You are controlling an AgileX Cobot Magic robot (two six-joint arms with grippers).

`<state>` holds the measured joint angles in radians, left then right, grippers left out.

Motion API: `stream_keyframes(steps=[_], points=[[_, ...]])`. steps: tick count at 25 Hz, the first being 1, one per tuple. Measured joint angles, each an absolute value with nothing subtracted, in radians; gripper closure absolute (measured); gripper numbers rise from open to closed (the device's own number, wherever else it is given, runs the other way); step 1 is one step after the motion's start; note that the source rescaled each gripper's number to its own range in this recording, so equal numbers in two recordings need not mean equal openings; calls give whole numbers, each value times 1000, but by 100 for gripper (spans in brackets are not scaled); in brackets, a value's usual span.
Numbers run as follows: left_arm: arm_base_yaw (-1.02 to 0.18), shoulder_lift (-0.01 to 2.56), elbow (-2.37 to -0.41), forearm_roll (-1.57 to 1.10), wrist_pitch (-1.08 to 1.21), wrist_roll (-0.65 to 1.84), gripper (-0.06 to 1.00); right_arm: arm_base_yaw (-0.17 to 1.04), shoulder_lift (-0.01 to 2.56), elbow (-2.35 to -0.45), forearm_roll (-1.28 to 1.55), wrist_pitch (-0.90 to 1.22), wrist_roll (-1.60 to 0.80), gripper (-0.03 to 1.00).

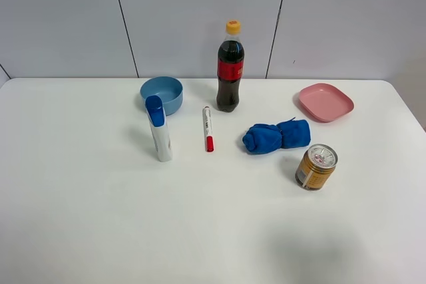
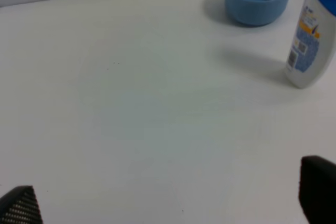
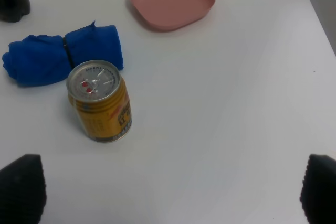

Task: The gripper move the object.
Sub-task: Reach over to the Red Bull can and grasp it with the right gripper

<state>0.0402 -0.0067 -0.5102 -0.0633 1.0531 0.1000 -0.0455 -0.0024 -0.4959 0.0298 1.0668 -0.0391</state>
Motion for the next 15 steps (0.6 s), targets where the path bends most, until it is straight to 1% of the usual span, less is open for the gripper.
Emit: stream_keyframes(steps=[15], points=[[40, -7, -510, -63, 1053, 100, -6, -46, -2, -496, 30, 1067, -39, -3]])
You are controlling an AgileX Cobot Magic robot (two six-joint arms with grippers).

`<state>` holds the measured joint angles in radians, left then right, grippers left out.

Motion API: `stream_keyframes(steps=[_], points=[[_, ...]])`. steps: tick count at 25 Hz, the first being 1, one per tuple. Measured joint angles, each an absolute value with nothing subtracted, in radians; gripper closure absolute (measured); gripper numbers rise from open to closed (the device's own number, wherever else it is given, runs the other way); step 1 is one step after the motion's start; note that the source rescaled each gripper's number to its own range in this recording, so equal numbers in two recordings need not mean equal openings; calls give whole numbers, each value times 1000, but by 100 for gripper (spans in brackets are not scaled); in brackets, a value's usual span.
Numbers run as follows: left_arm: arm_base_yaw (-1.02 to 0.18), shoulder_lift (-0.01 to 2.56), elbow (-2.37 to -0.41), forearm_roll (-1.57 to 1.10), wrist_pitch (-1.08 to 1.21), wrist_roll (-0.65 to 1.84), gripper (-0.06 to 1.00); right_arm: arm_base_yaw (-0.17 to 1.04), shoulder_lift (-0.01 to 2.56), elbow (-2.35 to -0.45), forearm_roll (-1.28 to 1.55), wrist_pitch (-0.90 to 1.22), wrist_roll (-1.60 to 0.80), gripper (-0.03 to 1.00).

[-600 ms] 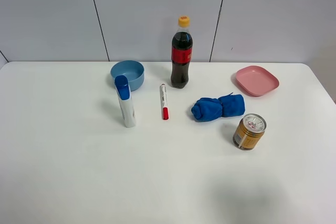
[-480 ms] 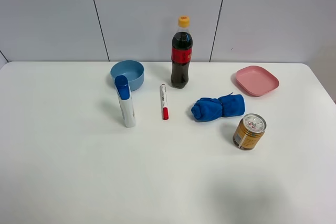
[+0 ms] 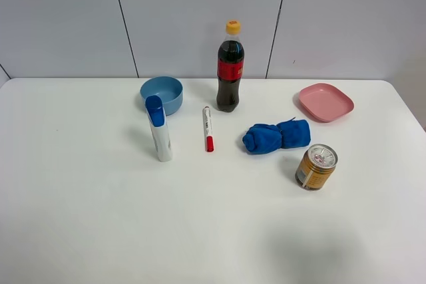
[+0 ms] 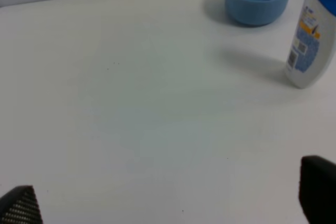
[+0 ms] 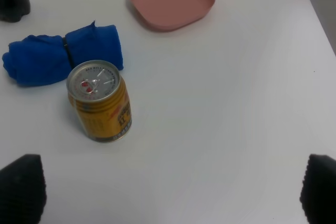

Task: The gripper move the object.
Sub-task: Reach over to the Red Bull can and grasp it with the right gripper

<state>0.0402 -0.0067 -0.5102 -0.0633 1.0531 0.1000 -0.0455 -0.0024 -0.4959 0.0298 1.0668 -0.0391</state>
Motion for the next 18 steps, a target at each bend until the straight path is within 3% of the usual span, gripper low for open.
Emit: stream_keyframes(steps=[18], points=[[40, -7, -510, -63, 1053, 100, -6, -46, 73, -547, 19, 1066, -39, -3]])
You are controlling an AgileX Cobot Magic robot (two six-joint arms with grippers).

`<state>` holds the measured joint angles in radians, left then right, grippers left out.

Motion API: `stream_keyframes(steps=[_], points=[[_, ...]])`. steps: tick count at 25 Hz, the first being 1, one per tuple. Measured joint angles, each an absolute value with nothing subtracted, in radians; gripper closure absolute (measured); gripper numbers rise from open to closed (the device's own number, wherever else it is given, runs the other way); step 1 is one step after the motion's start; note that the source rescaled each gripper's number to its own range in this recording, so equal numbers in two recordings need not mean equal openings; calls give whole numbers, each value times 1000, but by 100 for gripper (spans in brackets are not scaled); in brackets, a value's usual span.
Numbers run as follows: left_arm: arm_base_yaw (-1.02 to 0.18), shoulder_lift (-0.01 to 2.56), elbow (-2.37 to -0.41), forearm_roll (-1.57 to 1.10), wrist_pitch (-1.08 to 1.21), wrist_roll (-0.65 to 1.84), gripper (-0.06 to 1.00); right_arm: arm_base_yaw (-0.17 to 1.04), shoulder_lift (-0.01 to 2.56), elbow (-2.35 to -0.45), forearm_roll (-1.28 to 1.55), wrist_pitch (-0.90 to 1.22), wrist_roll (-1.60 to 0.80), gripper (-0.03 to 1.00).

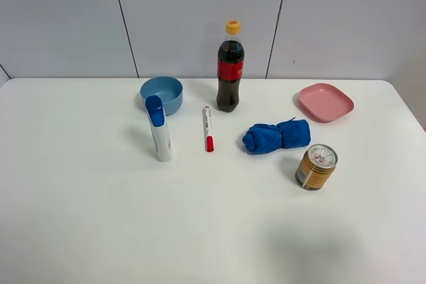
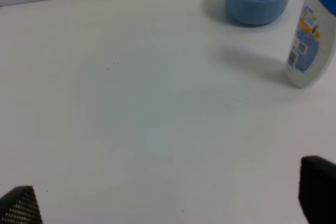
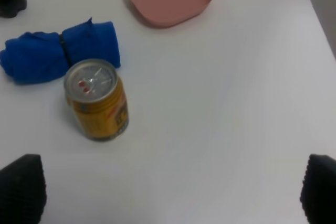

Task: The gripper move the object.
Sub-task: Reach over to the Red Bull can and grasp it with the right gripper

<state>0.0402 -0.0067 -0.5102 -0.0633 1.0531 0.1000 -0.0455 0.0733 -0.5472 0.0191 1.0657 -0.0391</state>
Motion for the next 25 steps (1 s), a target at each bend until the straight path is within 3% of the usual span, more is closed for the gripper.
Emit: stream_keyframes(steps=[16, 25], points=[[40, -7, -510, -63, 1053, 100, -6, -46, 647, -1097, 8, 1211, -39, -3], [40, -7, -510, -63, 1053, 100, -6, -46, 978, -1201, 78, 1216, -64, -3]])
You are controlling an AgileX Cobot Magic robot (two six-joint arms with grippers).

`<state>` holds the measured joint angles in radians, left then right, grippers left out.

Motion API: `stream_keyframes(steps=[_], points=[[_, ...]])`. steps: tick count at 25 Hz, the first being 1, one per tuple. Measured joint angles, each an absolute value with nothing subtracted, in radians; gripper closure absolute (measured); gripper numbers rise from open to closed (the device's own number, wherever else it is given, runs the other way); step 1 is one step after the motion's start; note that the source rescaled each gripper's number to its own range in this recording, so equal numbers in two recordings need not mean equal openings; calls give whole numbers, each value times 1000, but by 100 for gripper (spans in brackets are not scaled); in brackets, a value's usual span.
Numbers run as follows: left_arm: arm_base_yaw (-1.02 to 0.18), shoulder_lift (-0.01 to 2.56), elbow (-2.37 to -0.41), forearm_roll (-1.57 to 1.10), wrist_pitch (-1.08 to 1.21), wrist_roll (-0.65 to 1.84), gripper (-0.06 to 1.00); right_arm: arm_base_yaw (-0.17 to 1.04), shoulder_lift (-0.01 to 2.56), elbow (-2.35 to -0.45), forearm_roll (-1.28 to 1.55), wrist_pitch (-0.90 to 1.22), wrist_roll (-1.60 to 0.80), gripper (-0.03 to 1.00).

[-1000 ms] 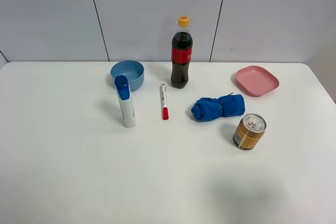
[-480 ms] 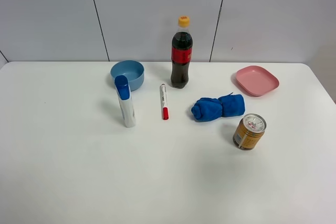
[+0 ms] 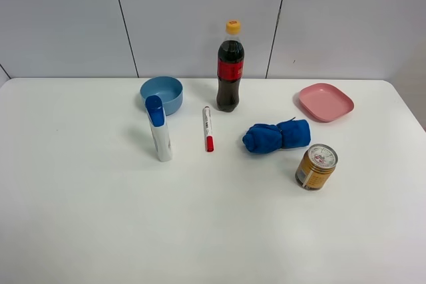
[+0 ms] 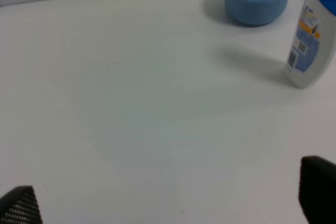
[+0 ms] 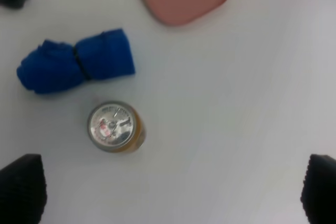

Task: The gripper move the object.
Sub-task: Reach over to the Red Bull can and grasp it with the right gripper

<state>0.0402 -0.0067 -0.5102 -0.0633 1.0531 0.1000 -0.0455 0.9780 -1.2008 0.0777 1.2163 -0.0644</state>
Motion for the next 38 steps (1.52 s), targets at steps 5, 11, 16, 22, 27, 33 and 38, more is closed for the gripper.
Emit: stream_keyframes(steps=[5, 11, 16, 22, 27, 33, 38], points=[[40, -7, -510, -63, 1053, 100, -6, -46, 1131, -1201, 136, 1215, -125, -3], [40, -7, -510, -63, 1053, 100, -6, -41, 1244, -1201, 146, 1220, -211, -3], [40, -7, -510, -63, 1053, 100, -6, 46, 1315, -1201, 135, 1221, -258, -3], [40, -7, -510, -63, 1053, 100, -6, 205, 1373, -1201, 60, 1221, -258, -3], [40, -7, -510, -63, 1053, 100, -6, 254, 1400, -1201, 0, 1195, -230, -3], [40, -7, -510, -63, 1053, 100, -6, 255, 1400, -1201, -15, 1173, -224, -3], [40, -7, -510, -63, 1053, 100, -6, 255, 1400, -1201, -23, 1173, -224, -3]])
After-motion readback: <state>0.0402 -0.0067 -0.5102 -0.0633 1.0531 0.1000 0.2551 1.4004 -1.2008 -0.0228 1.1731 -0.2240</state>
